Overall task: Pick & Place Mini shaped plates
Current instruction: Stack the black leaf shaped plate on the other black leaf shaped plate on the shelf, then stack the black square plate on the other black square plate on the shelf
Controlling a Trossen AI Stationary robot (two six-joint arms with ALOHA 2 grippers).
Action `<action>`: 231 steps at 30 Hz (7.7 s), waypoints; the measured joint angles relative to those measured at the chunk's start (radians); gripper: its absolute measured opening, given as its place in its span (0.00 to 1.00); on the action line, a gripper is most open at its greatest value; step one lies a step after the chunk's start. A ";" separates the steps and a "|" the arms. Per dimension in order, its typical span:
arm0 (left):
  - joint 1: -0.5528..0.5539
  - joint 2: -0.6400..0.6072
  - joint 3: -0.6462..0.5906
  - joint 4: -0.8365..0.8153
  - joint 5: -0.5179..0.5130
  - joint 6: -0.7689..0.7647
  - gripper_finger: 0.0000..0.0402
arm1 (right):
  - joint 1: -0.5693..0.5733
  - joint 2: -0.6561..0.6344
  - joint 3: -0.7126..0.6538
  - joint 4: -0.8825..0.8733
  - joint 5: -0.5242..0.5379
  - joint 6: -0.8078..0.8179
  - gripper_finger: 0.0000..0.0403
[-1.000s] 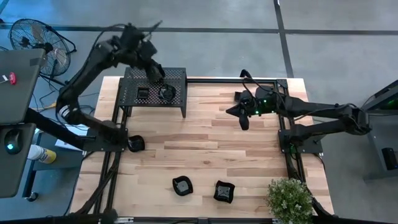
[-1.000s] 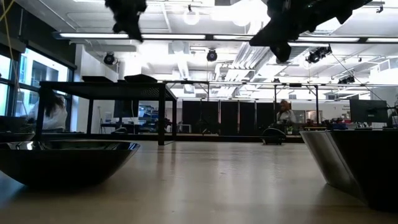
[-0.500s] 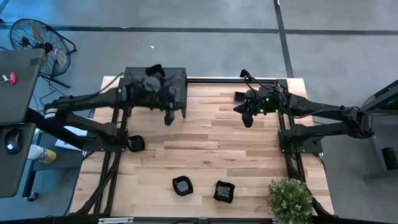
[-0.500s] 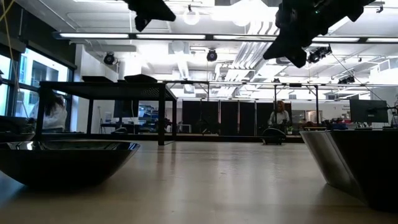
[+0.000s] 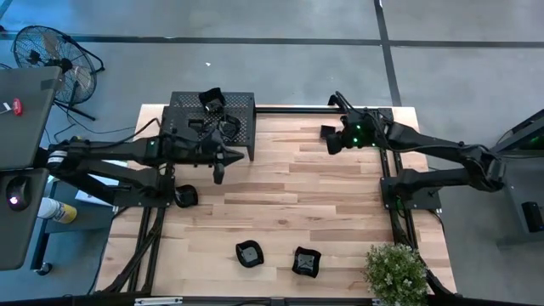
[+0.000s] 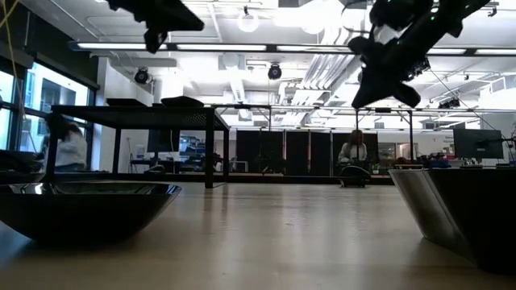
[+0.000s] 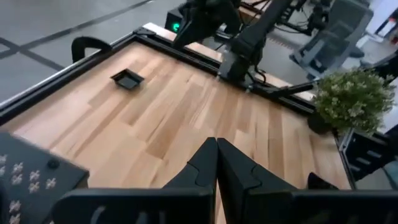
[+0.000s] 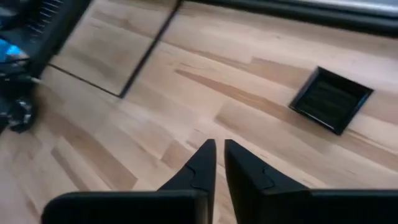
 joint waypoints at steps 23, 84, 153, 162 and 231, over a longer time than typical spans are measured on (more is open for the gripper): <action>-0.422 0.379 -0.037 -0.137 0.146 -0.318 0.12 | 0.032 0.085 0.000 0.041 -0.101 -0.102 0.33; -0.397 0.731 0.183 -0.281 0.259 -0.560 0.34 | 0.032 0.084 0.000 0.122 -0.180 -0.295 0.33; 0.523 0.071 0.182 -0.566 0.030 -1.060 0.01 | 0.032 0.084 0.000 0.226 -0.162 -0.314 0.33; 0.552 0.071 0.182 -0.595 0.065 -1.103 0.08 | 0.032 0.084 0.000 0.225 -0.161 -0.321 0.33; -0.059 -0.173 -0.203 0.164 -0.191 -0.115 0.00 | -0.280 0.451 -0.001 0.104 0.098 0.100 0.30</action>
